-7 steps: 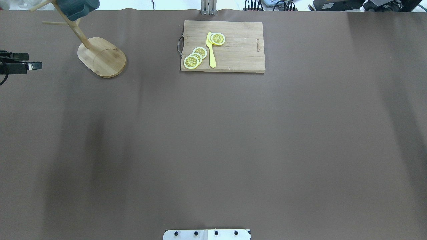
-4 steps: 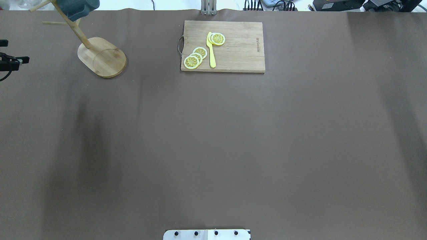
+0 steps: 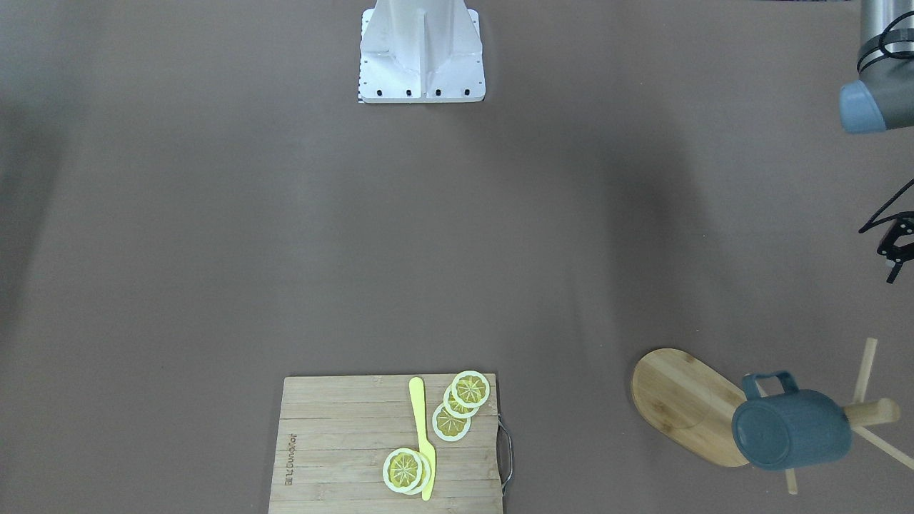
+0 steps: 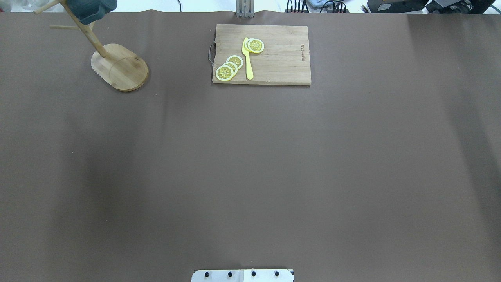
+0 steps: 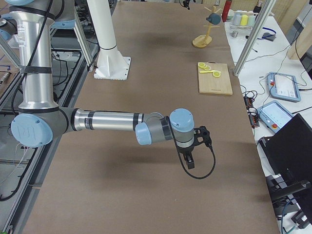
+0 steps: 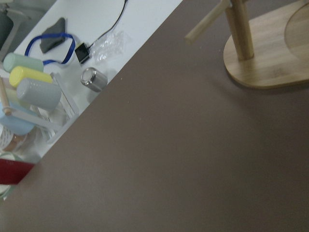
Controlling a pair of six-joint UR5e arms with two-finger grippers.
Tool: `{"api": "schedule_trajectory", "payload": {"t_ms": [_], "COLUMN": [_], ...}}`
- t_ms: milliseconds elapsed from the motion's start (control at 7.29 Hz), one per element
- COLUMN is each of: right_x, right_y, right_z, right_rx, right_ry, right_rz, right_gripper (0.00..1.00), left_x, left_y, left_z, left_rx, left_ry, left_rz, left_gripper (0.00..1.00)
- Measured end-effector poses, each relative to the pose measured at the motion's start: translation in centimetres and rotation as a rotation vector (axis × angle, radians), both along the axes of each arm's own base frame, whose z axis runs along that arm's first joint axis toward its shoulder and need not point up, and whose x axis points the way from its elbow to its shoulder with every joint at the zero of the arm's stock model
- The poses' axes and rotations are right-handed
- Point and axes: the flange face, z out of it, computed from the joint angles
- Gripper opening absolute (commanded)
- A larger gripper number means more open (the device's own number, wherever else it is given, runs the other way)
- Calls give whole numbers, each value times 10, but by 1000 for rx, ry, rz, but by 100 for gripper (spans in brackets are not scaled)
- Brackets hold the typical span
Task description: Hang cup on storage rack
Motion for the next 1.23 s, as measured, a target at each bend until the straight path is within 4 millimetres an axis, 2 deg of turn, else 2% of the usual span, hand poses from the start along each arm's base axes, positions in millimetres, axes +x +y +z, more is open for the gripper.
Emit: {"api": "schedule_trajectory", "payload": {"t_ms": [137,274,549,686,960,1235], "right_x": [0,0,0,0,4,8], "right_y": [0,0,1,7,30,52], "right_z": [0,0,2,8,40,88], "right_rx": [0,0,-2,-12,-27,23], "right_ry": [1,1,2,3,43,104], "right_rz": [0,0,-2,-2,8,27], "right_gripper": [100,100,100,100,100,100], "left_x": [-21,-43,-102,-121,-148,-163], "left_y": [-6,-2,34,56,88,99], "left_z": [-12,-13,32,53,79,79], "left_rx": [-191,-367,-588,-673,-744,-719], "left_ry": [60,128,250,351,430,321], "left_rz": [4,-13,-106,-139,-196,-237], "left_gripper": [100,100,100,100,100,100]}}
